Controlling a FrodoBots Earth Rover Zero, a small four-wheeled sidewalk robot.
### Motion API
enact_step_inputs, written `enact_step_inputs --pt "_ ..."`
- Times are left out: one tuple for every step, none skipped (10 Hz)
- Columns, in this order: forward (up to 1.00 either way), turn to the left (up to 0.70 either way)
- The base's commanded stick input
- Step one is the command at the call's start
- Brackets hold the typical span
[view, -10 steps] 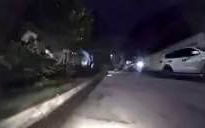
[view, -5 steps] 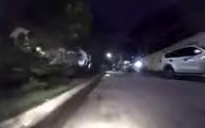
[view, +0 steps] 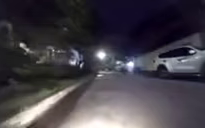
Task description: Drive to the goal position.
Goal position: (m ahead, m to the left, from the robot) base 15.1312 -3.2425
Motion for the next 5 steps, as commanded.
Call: enact_step_inputs --pt "0.70 0.00" --pt "0.70 0.00" --pt "0.70 0.00" --pt "0.70 0.00" --pt "0.70 0.00"
